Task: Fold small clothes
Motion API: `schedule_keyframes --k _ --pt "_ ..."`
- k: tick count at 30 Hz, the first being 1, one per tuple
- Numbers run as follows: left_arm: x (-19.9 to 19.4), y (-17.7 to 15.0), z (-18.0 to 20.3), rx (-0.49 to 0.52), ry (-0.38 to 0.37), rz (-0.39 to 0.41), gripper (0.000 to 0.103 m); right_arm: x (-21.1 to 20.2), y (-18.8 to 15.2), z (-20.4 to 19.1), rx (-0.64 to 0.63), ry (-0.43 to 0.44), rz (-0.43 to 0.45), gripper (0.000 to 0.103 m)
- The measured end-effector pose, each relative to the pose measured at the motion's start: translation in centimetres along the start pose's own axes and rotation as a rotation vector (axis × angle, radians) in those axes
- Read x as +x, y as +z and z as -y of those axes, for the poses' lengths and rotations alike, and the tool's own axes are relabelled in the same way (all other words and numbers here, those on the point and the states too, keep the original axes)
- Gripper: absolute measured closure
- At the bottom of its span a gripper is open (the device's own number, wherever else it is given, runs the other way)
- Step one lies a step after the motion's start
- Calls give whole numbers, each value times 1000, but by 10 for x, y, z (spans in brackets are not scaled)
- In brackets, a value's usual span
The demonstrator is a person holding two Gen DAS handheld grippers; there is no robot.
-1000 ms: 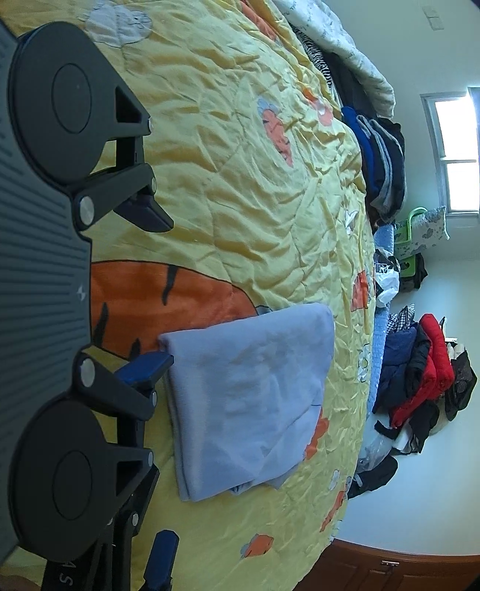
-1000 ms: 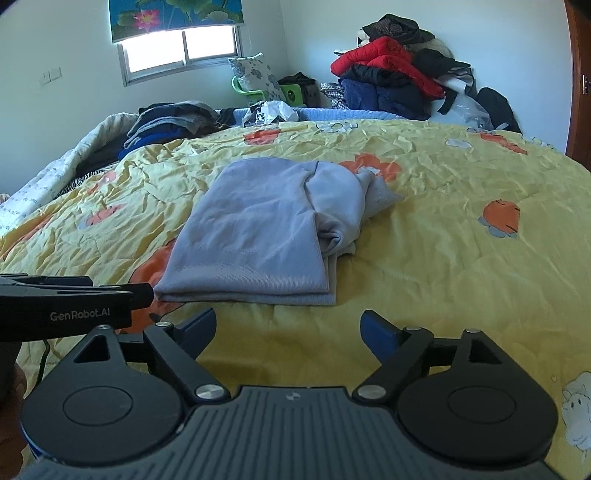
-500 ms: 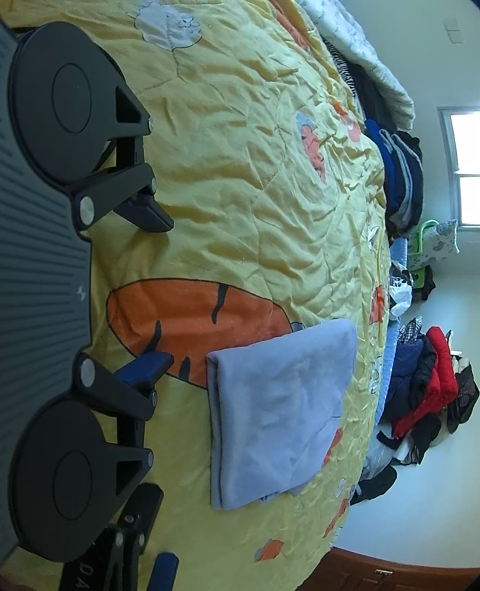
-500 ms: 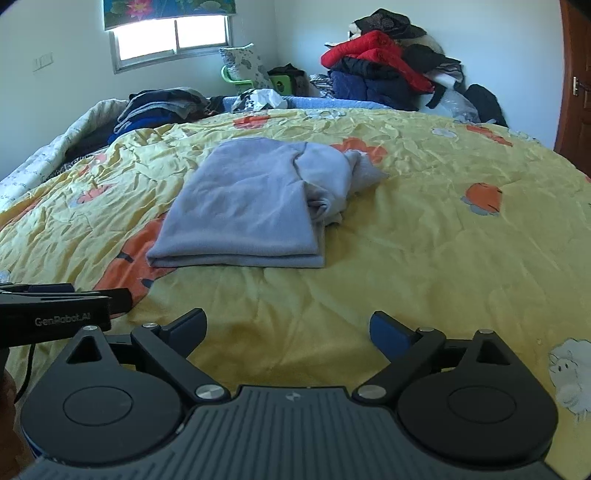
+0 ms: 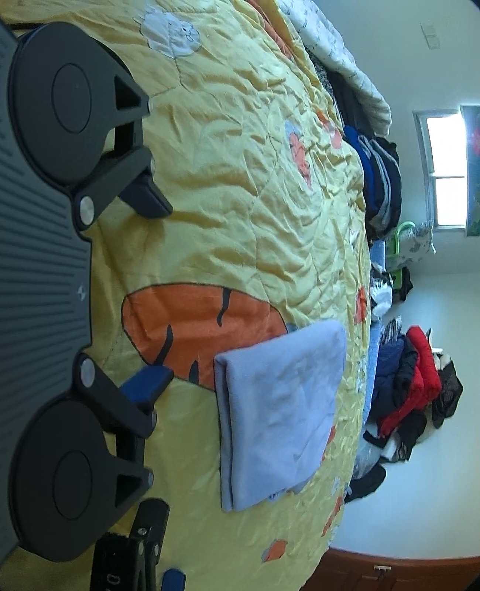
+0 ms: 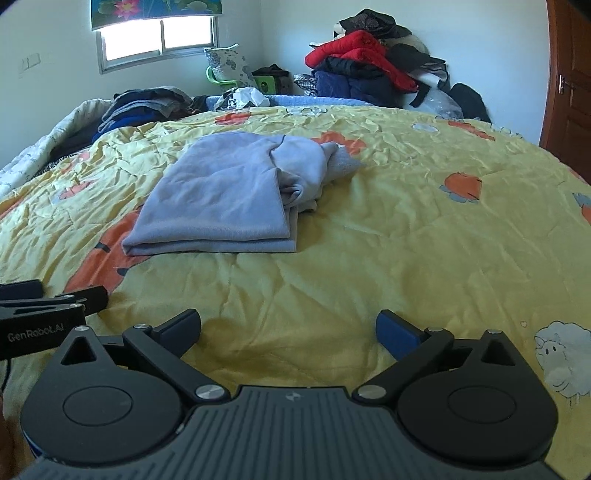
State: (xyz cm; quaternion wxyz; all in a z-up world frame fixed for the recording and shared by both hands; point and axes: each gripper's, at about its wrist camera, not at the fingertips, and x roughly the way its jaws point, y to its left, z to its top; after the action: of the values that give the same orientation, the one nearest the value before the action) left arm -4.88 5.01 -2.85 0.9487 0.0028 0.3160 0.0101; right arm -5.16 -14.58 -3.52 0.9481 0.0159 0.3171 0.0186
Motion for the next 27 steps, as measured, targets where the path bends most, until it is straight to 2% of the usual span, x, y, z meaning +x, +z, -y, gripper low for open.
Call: schedule_keyframes --k 2,6,27 --pt "0 0 0 -6 5 -2 2 0 0 0 -1 -16 -1 1" --pt "2 -1 -1 -10 8 -16 0 0 -1 1 0 -16 1 1" --pt "2 -3 2 -24 23 -12 0 1 -5 1 -38 -30 -8 1"
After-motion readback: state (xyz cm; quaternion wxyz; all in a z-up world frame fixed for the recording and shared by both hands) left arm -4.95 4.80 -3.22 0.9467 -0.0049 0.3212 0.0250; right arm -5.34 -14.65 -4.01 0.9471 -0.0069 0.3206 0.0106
